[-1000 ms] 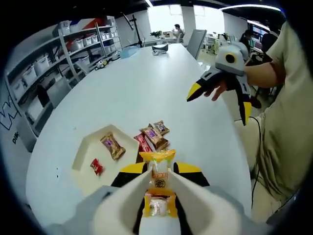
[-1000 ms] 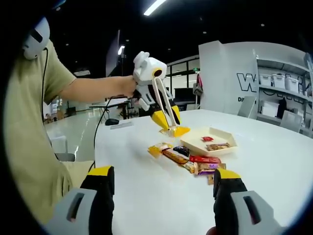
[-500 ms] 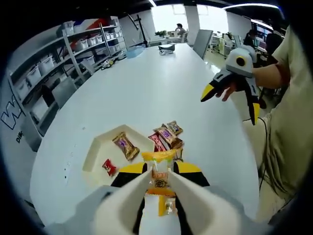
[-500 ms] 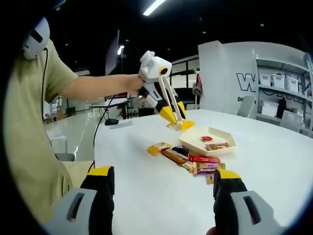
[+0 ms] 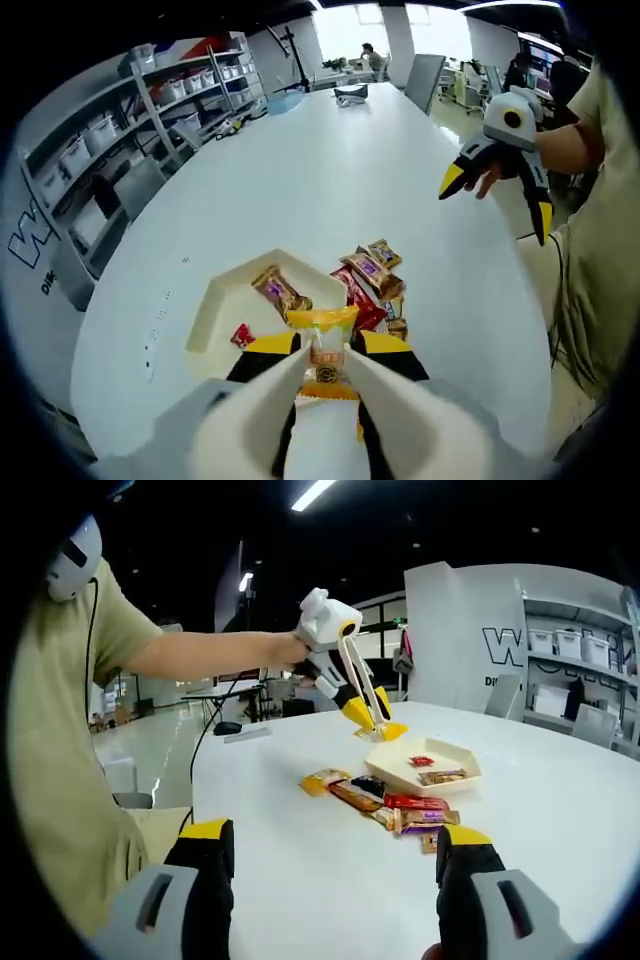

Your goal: Place the target food into the container with the food tongs after gripping and lifting it, then release it inside without dropping or visibly crushing the food.

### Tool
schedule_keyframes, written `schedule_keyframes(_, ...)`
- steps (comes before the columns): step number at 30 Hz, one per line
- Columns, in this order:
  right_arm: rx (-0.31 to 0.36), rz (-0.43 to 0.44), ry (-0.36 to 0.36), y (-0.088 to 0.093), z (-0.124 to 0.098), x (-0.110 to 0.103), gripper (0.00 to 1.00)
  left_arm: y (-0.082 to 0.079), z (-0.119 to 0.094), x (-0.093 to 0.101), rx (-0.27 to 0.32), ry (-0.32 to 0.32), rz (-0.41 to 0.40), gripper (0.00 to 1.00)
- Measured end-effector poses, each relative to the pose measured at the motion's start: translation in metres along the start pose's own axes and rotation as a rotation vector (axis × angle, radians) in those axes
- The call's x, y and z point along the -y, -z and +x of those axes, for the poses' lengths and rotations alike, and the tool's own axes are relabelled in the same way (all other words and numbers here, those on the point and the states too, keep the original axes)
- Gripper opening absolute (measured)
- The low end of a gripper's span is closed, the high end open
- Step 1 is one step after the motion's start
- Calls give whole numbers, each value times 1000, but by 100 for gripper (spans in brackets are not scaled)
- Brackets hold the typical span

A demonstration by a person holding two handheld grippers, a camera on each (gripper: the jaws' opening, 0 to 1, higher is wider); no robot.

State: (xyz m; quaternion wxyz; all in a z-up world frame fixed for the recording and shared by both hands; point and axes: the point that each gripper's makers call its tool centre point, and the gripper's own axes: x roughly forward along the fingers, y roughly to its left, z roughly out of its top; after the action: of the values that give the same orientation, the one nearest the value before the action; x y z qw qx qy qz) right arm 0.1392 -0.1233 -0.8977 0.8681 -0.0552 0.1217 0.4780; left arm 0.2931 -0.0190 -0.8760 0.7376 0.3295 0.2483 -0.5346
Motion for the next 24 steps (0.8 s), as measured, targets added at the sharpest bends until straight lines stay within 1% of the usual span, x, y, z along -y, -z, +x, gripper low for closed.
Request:
schedule_keyframes(10, -3, -3, 9, -2, -4, 3, 82, 1, 8, -17, 2, -20, 2, 21)
schedule_keyframes(17, 1, -6, 14, -4, -6, 4, 82, 2, 13, -23, -6, -26, 1, 21)
schedule_keyframes(24, 0, -9, 16, -4, -7, 6, 82, 5, 18, -29, -21, -31, -5, 21)
